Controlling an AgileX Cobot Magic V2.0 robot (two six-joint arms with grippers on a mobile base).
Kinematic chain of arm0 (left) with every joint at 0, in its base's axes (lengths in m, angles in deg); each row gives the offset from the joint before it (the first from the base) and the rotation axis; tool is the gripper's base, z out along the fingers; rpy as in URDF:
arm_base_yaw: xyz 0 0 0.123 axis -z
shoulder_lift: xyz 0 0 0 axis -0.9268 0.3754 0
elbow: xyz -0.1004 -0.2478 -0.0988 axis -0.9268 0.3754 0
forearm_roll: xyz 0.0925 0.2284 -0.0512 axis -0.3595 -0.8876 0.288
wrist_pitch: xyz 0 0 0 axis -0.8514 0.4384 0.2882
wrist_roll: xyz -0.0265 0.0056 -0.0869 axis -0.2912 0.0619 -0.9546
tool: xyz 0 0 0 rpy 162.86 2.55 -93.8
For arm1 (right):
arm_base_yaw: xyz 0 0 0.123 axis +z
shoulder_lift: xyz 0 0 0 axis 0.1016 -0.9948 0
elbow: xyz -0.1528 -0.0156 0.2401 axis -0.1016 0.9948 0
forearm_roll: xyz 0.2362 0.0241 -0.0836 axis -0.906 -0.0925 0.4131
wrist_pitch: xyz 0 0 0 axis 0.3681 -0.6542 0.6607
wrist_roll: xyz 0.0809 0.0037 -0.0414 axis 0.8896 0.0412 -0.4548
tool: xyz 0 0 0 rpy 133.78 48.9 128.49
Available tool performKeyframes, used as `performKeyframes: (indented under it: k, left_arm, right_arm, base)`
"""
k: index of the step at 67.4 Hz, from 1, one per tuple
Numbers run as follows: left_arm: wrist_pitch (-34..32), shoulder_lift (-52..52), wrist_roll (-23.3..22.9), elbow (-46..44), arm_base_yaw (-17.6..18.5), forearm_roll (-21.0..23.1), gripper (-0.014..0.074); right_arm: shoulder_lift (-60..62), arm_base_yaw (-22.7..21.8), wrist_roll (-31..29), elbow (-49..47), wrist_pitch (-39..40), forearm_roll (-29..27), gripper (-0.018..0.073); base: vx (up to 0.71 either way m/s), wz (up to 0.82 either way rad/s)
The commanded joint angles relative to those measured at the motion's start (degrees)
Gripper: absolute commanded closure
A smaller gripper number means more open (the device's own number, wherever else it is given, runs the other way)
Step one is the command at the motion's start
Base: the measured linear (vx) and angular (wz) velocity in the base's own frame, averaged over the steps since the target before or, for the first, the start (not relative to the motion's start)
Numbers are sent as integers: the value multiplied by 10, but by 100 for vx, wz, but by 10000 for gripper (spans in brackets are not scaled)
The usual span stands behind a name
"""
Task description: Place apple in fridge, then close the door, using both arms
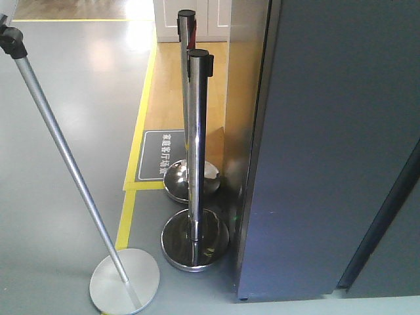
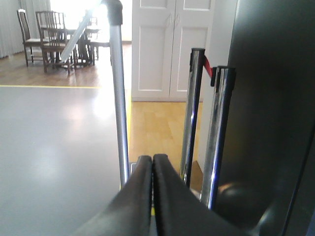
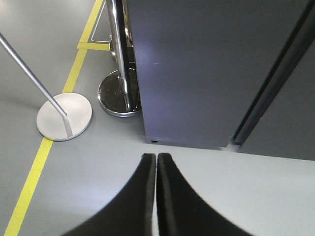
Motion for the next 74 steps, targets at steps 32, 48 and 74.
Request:
performKeyframes:
  k: [32, 48, 74]
  left_arm:
    - [-80, -9, -2, -9, 0, 3, 603]
    - [-80, -9, -2, -9, 0, 3, 603]
    - [-80, -9, -2, -9, 0, 3, 603]
  right_arm:
    - [-7, -2, -2, -14, 33, 2, 562]
    - [-7, -2, -2, -14, 33, 2, 562]
    - [-7, -2, -2, -14, 33, 2, 562]
  base:
    - [0, 0]
    - [0, 0]
    - [0, 0]
